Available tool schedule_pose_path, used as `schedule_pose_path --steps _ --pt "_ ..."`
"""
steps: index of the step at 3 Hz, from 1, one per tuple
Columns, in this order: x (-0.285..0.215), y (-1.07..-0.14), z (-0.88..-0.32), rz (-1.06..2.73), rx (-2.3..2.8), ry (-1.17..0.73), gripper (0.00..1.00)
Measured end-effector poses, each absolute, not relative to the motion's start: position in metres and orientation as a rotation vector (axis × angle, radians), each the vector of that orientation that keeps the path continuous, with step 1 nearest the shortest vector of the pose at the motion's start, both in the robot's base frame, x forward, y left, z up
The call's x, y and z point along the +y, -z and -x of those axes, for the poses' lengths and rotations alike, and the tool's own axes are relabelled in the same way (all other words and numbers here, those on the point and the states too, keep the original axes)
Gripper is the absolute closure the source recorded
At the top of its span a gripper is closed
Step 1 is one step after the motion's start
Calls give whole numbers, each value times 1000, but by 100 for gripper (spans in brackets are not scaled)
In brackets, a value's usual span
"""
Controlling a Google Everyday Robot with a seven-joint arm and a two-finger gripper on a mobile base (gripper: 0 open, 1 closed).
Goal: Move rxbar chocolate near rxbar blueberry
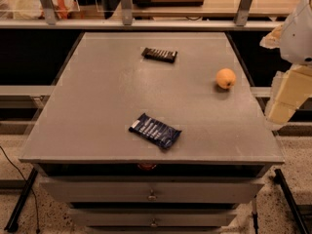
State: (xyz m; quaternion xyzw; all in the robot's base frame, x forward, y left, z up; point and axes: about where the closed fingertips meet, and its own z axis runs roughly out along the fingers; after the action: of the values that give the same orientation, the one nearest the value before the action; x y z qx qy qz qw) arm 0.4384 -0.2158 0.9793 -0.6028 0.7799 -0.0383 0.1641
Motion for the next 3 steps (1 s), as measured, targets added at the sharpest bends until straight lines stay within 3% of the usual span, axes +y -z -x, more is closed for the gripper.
schedule_pose_path --steps 1,3 --pt "-216 -980 -439 1714 2220 112 0" --pt "-195 -954 -543 1757 2117 -14 0"
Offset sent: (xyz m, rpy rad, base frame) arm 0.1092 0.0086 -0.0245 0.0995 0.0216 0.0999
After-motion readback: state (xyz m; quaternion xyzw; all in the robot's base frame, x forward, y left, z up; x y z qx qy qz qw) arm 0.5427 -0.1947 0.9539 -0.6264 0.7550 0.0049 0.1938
